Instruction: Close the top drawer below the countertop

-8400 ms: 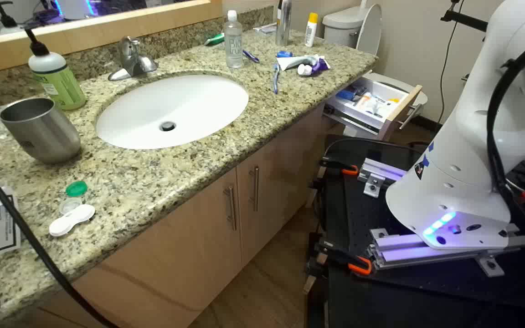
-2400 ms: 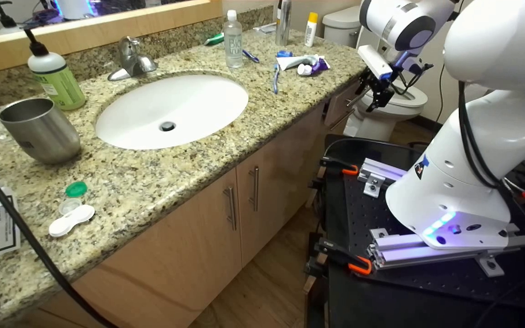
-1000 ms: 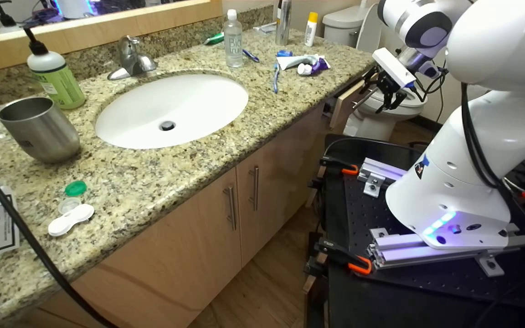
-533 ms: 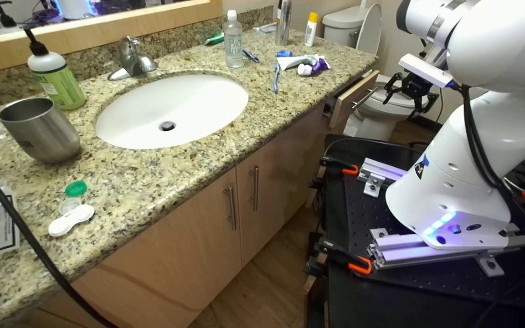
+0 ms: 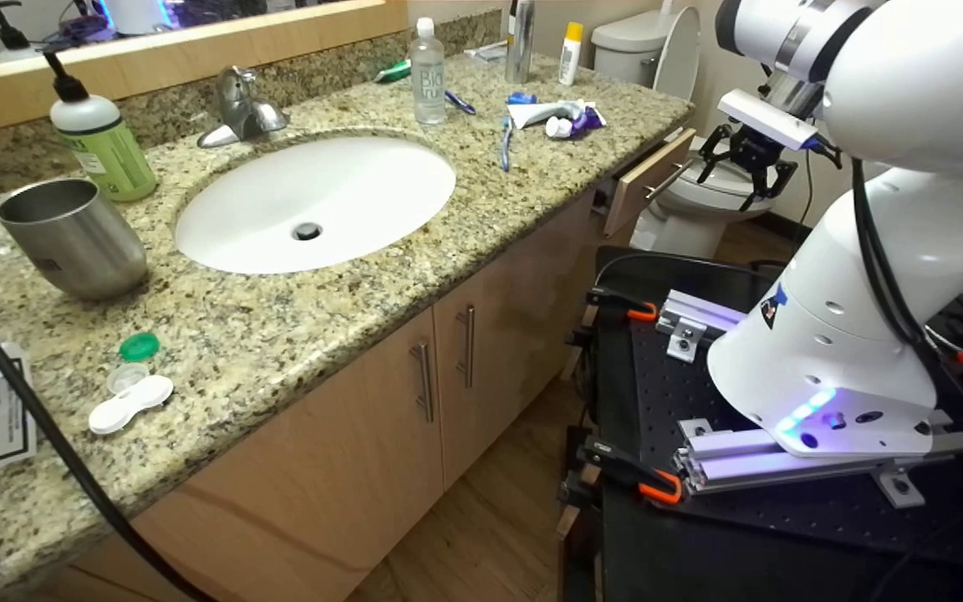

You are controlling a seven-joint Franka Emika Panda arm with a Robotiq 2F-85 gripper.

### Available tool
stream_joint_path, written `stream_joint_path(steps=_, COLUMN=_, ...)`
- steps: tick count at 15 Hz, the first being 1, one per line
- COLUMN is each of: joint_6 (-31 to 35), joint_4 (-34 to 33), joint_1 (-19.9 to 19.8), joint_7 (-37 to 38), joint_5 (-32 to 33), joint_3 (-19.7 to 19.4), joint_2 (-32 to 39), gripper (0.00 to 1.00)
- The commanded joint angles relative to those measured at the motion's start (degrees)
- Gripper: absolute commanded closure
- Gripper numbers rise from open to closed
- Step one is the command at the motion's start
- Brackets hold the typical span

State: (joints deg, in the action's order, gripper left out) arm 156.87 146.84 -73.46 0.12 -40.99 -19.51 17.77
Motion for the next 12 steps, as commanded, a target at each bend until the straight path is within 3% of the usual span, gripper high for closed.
stream_joint_path(steps=1, joint_6=2.86, joint_4=-0.05, joint_1=-0.21, joint_7=-0.64, joint_5=-8.28, joint_3=4.45, joint_2=1.68, gripper=0.00)
stream_joint_path(steps=8, joint_6=8.94, joint_4=-3.66, joint_1=-0.40, joint_7=-2.87, joint_5=-24.67, joint_3=12.13, joint_2=8.02, gripper=0.00)
stream_joint_path(steps=12, joint_6=12.19, joint_4=-9.25, joint_1=-2.26, joint_7=-10.17, joint_5=-39.41, joint_3=17.58, joint_2=12.49, gripper=0.00)
